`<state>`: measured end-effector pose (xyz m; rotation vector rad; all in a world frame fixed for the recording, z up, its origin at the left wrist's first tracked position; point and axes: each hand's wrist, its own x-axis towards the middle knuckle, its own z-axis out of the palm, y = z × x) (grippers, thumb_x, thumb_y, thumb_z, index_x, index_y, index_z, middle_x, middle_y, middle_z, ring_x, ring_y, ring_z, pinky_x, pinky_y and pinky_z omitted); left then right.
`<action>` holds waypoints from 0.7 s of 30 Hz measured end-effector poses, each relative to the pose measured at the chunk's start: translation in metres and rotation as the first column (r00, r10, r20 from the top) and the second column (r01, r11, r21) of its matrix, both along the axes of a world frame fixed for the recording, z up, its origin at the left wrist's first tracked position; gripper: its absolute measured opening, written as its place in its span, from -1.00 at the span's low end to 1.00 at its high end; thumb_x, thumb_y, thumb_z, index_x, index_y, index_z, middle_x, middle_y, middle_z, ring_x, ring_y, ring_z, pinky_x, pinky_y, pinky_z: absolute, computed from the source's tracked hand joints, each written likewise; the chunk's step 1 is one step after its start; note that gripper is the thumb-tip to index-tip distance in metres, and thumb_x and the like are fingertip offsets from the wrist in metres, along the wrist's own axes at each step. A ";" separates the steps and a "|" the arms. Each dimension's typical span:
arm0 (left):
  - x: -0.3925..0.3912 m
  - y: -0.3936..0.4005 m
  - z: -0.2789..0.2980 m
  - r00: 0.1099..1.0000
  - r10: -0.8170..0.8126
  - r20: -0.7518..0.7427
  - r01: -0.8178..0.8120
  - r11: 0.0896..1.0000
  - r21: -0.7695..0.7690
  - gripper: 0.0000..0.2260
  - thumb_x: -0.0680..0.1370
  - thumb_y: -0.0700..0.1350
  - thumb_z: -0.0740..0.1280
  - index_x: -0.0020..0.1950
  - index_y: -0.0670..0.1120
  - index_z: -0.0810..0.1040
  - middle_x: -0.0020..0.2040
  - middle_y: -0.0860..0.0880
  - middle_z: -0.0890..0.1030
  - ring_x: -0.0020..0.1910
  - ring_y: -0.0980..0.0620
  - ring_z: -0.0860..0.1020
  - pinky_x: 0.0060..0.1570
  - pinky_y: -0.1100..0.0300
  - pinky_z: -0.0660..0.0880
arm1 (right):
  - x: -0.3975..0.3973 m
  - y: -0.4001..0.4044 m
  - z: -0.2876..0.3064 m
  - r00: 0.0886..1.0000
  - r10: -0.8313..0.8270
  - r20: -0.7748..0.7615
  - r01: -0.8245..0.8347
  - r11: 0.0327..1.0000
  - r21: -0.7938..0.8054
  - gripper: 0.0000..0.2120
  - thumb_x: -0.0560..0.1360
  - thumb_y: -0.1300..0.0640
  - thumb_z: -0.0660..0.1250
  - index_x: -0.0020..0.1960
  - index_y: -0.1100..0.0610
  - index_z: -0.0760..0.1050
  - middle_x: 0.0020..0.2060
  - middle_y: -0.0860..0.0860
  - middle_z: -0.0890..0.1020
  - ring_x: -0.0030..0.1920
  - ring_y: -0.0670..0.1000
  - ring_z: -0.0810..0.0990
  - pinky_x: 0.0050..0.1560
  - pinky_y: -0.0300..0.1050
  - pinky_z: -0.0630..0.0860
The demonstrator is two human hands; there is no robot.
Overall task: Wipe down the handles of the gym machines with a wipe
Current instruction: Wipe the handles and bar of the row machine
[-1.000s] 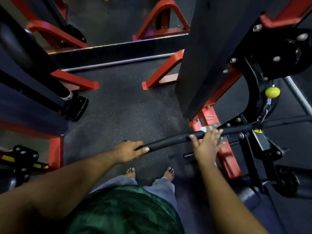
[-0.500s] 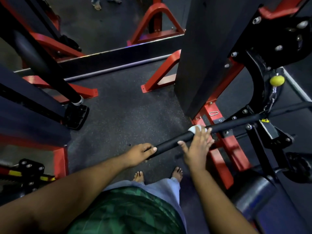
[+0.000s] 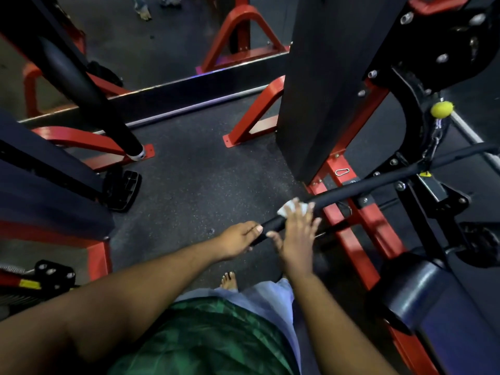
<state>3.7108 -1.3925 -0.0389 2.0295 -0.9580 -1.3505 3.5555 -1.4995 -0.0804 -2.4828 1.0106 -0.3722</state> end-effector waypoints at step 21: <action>0.000 -0.003 0.004 0.947 -0.189 0.260 0.199 0.980 -0.012 -0.53 0.76 0.01 0.05 0.66 -0.09 0.17 0.68 -0.09 0.13 0.66 -0.06 0.07 0.60 -0.07 0.04 | 0.067 0.066 0.048 0.371 -0.928 0.028 -0.096 -0.009 0.995 -0.20 0.54 -0.47 -0.07 0.42 0.11 0.44 0.27 0.09 0.62 0.30 0.04 0.57 0.42 -0.02 0.41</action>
